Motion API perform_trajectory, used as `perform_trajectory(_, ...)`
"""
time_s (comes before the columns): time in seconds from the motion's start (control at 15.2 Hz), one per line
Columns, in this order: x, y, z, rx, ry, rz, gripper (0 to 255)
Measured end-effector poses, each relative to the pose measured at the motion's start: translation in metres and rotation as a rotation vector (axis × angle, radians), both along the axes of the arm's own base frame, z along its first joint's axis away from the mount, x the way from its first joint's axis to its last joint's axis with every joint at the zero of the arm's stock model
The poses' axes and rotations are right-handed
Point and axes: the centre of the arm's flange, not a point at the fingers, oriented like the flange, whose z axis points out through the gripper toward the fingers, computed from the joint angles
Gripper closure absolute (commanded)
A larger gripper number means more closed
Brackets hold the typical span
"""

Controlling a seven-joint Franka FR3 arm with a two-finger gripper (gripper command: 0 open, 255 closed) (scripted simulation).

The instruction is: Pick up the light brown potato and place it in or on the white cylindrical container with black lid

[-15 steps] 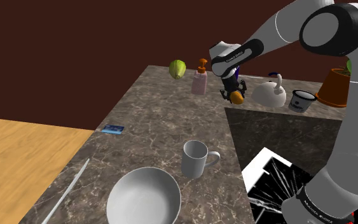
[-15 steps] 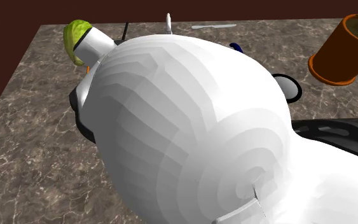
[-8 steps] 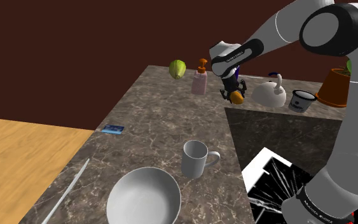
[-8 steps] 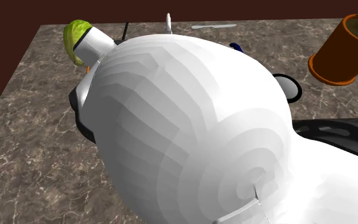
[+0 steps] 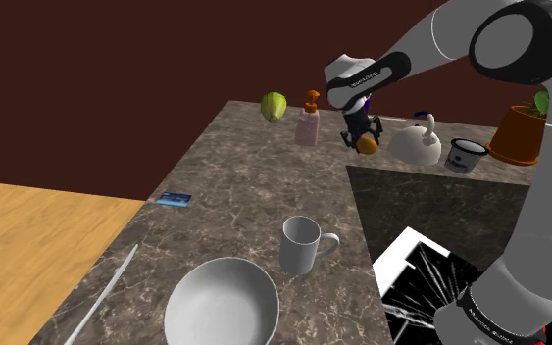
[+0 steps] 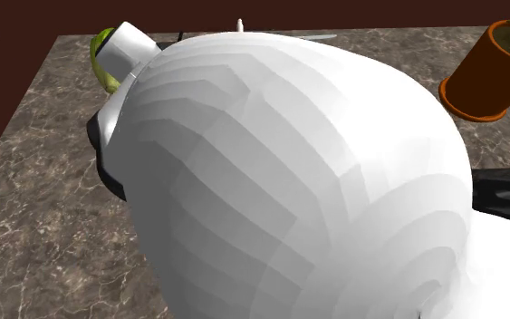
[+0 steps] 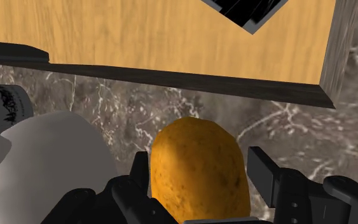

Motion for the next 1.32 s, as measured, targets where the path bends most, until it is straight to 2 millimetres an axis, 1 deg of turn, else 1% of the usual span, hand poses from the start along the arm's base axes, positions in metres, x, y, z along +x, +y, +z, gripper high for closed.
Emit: perform_trajectory(1.32, 0.0, 0.001, 0.104, 0.0, 0.0, 0.0, 255)
